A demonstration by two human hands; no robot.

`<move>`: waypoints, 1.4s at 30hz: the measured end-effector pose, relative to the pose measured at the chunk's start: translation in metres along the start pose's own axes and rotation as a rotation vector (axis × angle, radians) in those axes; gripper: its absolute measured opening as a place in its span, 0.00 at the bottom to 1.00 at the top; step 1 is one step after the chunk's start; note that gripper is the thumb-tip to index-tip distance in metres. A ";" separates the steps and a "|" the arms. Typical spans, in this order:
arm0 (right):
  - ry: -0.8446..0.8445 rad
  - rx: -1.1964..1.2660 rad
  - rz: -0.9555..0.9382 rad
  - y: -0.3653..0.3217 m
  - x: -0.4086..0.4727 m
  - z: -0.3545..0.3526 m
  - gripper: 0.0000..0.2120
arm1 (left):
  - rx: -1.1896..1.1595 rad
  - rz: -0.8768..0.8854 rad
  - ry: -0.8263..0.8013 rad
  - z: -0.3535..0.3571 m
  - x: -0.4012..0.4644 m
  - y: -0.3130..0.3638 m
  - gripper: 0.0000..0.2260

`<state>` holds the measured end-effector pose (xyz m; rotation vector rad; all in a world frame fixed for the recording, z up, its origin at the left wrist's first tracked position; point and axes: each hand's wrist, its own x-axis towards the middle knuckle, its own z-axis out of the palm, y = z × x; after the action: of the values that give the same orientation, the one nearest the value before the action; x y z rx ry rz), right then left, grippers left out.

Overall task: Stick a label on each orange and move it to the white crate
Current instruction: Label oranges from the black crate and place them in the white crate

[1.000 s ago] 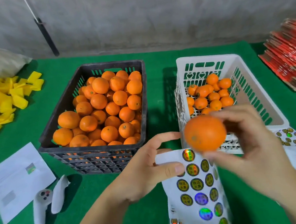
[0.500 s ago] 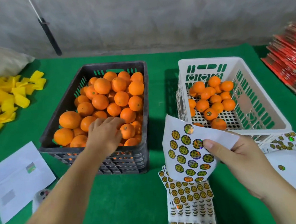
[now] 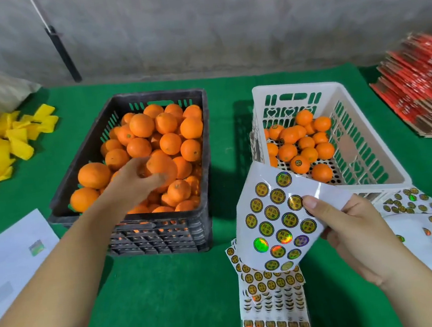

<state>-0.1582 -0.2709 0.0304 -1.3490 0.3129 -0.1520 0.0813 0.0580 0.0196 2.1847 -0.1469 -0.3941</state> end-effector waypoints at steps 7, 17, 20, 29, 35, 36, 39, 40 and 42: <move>-0.116 -0.025 0.010 -0.006 0.003 0.005 0.17 | -1.061 0.104 -0.678 0.075 -0.110 0.051 0.44; 0.078 -0.907 -0.721 0.005 -0.006 0.025 0.14 | -0.765 0.230 -0.554 0.103 -0.137 0.056 0.25; -0.113 -0.617 -0.405 0.005 -0.009 0.025 0.16 | -0.648 0.313 -0.551 0.100 -0.138 0.057 0.23; -0.129 -0.541 -0.336 -0.006 -0.009 0.016 0.12 | -0.547 0.397 -0.687 0.091 -0.144 0.059 0.28; -0.263 -0.523 -0.352 -0.015 -0.011 0.015 0.16 | -0.518 0.421 -0.692 0.092 -0.145 0.063 0.29; -0.263 -0.517 -0.345 -0.015 -0.010 0.014 0.16 | -0.521 0.422 -0.693 0.093 -0.145 0.063 0.29; -0.287 -0.474 -0.304 -0.017 -0.010 0.010 0.13 | -0.523 0.416 -0.708 0.093 -0.145 0.062 0.29; -0.304 -0.449 -0.281 -0.017 -0.009 0.009 0.11 | -0.529 0.411 -0.712 0.094 -0.145 0.062 0.29; -0.267 -0.396 -0.241 -0.015 -0.008 0.008 0.10 | -0.556 0.402 -0.713 0.095 -0.145 0.062 0.29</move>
<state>-0.1622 -0.2641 0.0480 -1.7772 -0.0511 -0.1116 -0.0845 -0.0157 0.0488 1.3508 -0.7563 -0.8499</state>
